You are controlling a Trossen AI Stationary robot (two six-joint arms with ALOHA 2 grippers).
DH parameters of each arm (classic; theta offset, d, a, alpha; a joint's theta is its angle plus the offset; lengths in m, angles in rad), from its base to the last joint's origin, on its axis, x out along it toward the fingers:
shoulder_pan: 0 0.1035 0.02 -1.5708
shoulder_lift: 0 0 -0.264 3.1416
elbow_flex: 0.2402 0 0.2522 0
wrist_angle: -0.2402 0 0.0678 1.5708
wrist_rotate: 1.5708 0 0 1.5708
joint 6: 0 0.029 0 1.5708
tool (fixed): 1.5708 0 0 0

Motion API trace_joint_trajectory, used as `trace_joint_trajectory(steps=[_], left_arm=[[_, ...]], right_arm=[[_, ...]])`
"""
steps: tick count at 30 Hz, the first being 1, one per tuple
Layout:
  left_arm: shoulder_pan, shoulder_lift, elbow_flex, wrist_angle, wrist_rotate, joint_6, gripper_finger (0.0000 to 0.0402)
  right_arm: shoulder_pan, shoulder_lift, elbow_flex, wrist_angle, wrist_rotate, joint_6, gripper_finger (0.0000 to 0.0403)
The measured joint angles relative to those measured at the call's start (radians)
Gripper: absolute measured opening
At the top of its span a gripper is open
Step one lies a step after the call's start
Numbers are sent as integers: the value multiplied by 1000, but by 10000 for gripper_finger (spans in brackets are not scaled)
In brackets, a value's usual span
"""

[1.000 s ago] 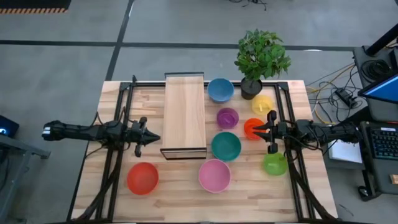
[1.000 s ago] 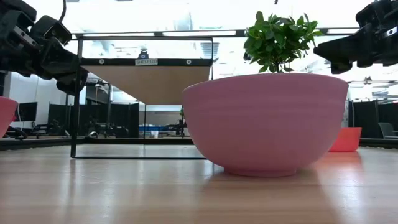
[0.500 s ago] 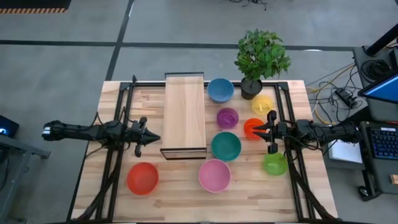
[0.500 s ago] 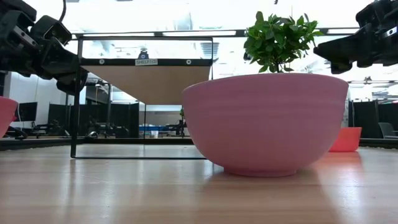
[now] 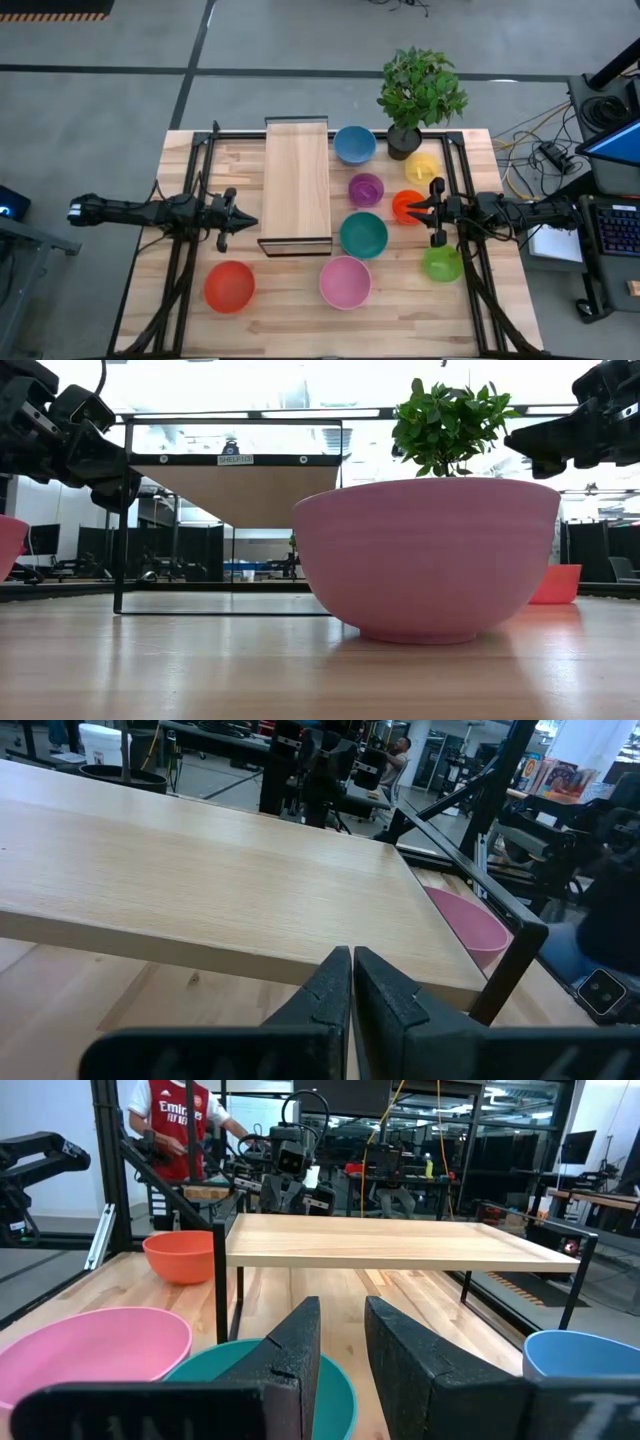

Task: Place and stack bowls onto a shelf

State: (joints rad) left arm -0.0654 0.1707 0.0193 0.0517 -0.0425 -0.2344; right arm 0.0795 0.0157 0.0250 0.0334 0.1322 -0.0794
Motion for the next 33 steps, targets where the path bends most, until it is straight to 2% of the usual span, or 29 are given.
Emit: trace_joint_trajectory(steps=[28, 33], left_arm=[[0, 0, 0, 0, 0, 0, 0], [0, 0, 0, 101, -21, -2, 0]], right_arm=[[0, 0, 0, 0, 0, -1, 73], [0, 0, 0, 0, 0, 0, 73]])
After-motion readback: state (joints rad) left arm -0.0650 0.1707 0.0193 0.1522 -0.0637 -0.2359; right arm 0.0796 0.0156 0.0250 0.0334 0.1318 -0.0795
